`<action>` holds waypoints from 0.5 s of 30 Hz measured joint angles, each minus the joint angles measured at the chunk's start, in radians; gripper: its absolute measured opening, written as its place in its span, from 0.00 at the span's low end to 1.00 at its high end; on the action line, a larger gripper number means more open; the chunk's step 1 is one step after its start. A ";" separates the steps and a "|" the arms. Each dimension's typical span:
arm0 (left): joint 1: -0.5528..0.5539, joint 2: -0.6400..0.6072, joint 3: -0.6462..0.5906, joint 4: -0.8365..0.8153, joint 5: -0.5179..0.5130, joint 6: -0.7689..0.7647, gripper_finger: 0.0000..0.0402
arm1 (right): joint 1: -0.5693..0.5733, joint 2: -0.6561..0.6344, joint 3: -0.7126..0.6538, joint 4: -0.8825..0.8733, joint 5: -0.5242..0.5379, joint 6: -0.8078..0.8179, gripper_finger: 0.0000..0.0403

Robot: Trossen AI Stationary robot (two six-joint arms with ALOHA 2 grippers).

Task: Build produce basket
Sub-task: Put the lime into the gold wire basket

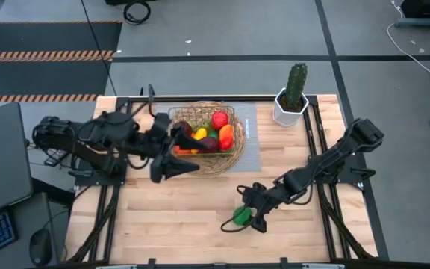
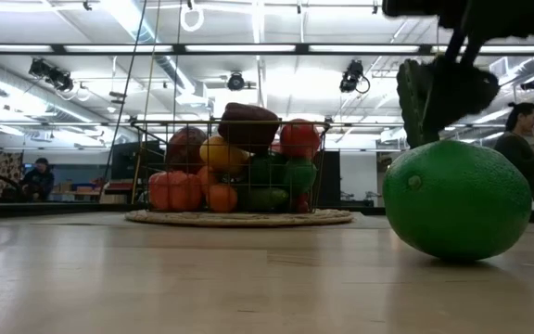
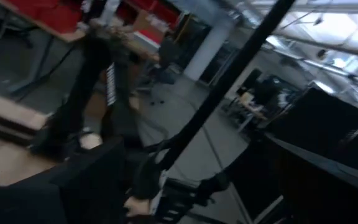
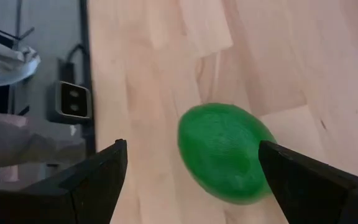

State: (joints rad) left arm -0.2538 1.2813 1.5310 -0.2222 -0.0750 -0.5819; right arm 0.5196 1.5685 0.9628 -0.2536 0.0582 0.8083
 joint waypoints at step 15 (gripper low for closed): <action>-0.099 0.001 0.000 -0.064 -0.193 -0.043 0.99 | 0.002 0.168 0.000 0.032 -0.004 -0.001 0.91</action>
State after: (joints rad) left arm -0.3523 1.2823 1.5307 -0.2866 -0.2677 -0.6252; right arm 0.5217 1.7365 0.9627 -0.2212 0.0545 0.8069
